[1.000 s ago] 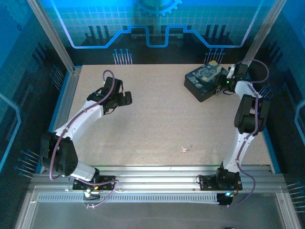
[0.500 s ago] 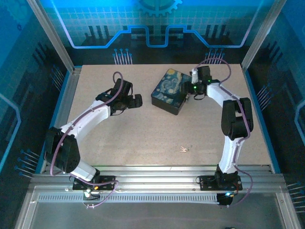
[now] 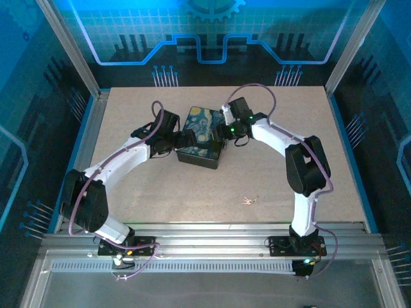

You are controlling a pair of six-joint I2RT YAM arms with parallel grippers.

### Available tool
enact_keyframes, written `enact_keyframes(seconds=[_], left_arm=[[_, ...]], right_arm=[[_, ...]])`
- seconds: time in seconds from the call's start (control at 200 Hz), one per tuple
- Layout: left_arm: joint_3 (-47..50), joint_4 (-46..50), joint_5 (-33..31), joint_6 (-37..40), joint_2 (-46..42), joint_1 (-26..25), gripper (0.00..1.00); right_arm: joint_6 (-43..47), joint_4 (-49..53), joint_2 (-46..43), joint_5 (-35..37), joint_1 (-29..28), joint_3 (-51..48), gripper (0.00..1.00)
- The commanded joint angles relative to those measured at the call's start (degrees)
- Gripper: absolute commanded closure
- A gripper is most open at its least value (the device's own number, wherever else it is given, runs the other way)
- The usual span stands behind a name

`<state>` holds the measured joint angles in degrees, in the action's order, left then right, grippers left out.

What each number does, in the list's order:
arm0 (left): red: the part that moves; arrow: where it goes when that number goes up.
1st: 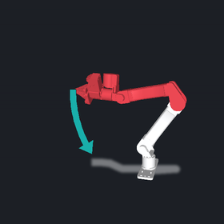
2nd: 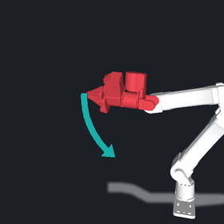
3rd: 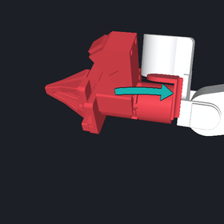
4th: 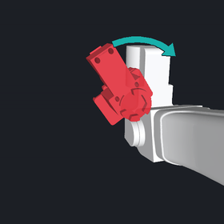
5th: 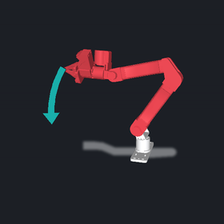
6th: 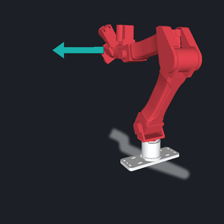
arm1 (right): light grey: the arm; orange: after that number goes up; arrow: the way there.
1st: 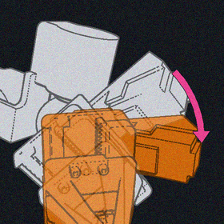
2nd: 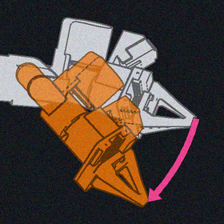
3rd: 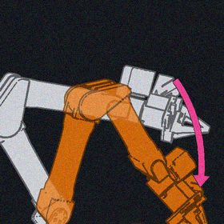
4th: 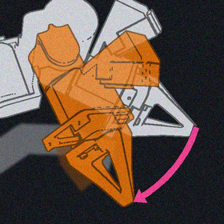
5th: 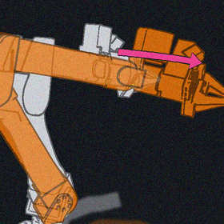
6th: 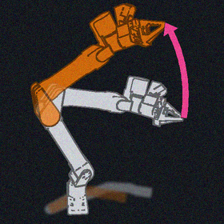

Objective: Unlock a padlock with a key

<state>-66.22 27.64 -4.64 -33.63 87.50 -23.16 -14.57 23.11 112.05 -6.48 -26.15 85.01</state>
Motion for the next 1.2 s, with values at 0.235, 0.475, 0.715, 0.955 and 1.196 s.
enact_keyframes(seconds=[0.235,0.475,0.715,0.955,1.196], left_arm=[[3.22,2.78,1.08,-3.17,-2.39,-0.33,0.01],[3.49,1.82,4.18,-5.49,-0.28,-0.77,0.01],[3.29,-0.54,7.64,-8.2,2.13,-1.15,0.02],[2.24,-0.48,5.49,-7.66,3.42,-0.88,0.01],[1.47,-1.71,6.5,-7.61,4.46,0.88,0.01]], right_arm=[[1.77,1.96,-2.64,-2.68,4.66,3.99,0.29],[5.26,0.75,6.62,-9.1,10.67,13.77,0.24],[4.78,-6.08,15.65,-16.3,13.34,20.44,0.19],[4.95,-8.64,19.83,-20.41,13.08,23.86,0.19],[8.41,-8.42,19.17,-24.01,11.99,22.32,0.23]])
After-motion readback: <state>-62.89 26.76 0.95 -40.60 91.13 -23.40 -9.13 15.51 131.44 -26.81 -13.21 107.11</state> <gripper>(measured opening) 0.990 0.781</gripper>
